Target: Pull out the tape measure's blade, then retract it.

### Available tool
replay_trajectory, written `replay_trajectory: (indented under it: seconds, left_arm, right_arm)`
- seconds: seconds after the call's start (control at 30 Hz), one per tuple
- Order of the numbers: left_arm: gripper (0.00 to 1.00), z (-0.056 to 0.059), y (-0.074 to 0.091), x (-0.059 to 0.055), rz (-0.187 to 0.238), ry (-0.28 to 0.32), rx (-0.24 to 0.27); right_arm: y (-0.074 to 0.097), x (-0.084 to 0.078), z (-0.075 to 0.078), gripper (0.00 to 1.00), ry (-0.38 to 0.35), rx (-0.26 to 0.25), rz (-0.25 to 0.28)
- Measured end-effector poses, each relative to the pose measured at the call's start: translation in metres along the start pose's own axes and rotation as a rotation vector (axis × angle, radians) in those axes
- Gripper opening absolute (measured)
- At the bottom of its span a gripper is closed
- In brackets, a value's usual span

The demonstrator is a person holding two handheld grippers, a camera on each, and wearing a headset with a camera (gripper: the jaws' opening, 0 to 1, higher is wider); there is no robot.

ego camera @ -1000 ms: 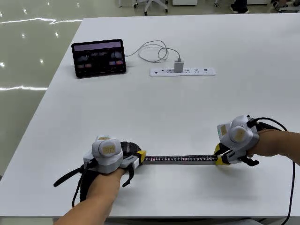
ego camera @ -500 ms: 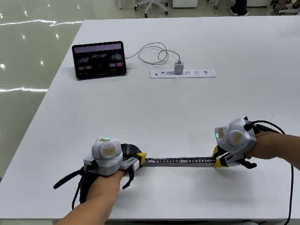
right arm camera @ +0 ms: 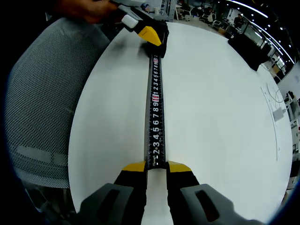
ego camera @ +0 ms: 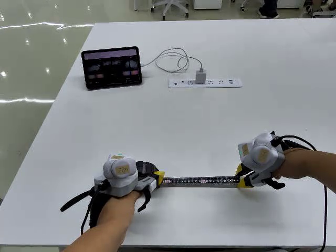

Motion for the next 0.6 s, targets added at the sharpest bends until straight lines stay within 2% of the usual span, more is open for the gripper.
replay_trajectory:
  seconds: [0.43, 0.6]
  left_arm:
    - [0.6, -0.0001, -0.0005, -0.0004, -0.002, 0.001, 0.0]
    - [0.6, 0.0, -0.0009, -0.0005, -0.001, 0.001, 0.0]
  right_arm:
    - [-0.0031, 0.0056, -0.0014, 0.11, -0.015, 0.005, -0.001]
    - [-0.0045, 0.008, -0.0013, 0.11, 0.022, 0.013, 0.01]
Point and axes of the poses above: the centre of the closed fingertips' face, and the gripper's own axes: y roughly backward along the fingers, z roughly to its right, x roughly out of its top, the point moved 4 cm from there along y, roughly backward along the fingers, and after that the axes turned 2 degrees about -y, right-handed, at the moved point
